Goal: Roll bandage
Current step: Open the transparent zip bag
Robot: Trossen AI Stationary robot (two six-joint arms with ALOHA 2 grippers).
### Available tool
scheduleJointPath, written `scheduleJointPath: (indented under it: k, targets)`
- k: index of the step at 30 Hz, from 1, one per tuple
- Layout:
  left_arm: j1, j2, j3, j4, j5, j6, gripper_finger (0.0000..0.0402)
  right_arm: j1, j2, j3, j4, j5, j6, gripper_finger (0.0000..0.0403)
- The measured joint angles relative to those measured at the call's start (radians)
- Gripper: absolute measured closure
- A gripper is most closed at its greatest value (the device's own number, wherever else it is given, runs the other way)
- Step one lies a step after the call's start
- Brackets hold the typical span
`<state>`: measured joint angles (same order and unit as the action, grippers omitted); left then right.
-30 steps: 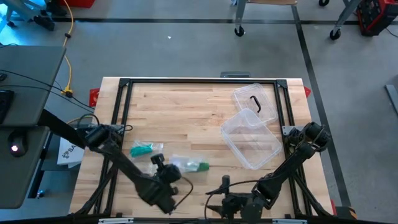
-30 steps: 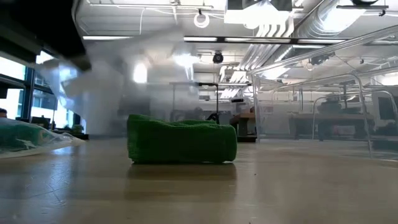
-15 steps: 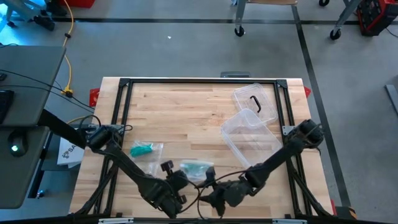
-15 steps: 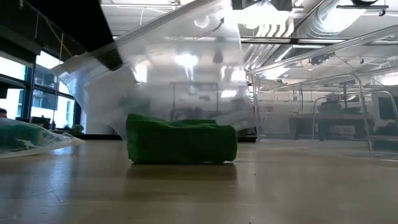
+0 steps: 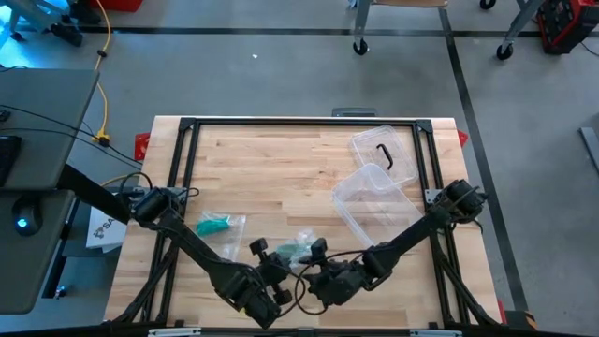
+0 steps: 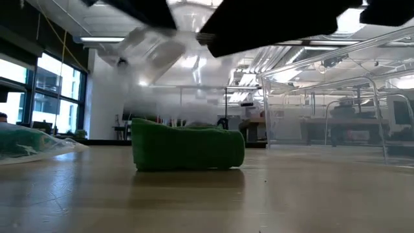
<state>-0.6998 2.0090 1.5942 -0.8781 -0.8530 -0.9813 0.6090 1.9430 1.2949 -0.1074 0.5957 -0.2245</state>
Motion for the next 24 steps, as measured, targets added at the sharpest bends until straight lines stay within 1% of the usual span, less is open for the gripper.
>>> scheduleJointPath:
  k: [3,5,7,9,11,15,17,20,21,22,24]
  targets:
    - [0.000,0.000,0.032,0.001,-0.111,0.033,0.0401,0.000,0.000,0.000,-0.037,-0.028,0.040,0.0190]
    - [-0.002,0.000,0.052,0.003,-0.164,0.059,0.0401,0.000,0.000,0.000,-0.074,-0.057,0.077,0.0190]
    - [-0.002,0.000,0.070,-0.007,-0.191,0.091,0.0401,0.000,0.000,0.000,-0.087,-0.080,0.086,0.0190]
    - [-0.002,-0.001,0.087,-0.033,-0.194,0.101,0.0401,0.002,0.000,0.000,-0.075,-0.085,0.050,0.0190]
    - [0.003,-0.002,0.090,-0.084,-0.176,0.082,0.0401,0.012,0.000,0.000,-0.043,-0.075,-0.002,0.0190]
    - [0.012,-0.002,0.090,-0.247,-0.101,-0.053,0.0401,0.031,0.000,0.000,0.032,-0.017,-0.062,0.0190]
    - [0.013,-0.002,0.090,-0.292,-0.065,-0.094,0.0401,0.035,0.000,0.000,0.054,0.029,-0.049,0.0190]
    - [0.013,-0.002,0.090,-0.292,-0.025,-0.091,0.0401,0.024,0.000,0.000,0.090,0.075,0.033,0.0190]
    - [0.013,-0.002,0.090,-0.289,-0.007,-0.085,0.0401,0.017,0.000,0.000,0.108,0.063,0.060,0.0190]
    - [0.013,-0.002,0.090,-0.286,0.013,-0.083,0.0401,0.009,0.000,0.000,0.121,0.028,0.085,0.0190]
    - [0.014,-0.002,0.090,-0.285,0.049,-0.081,0.0401,-0.011,-0.001,0.000,0.138,-0.074,0.126,0.0190]
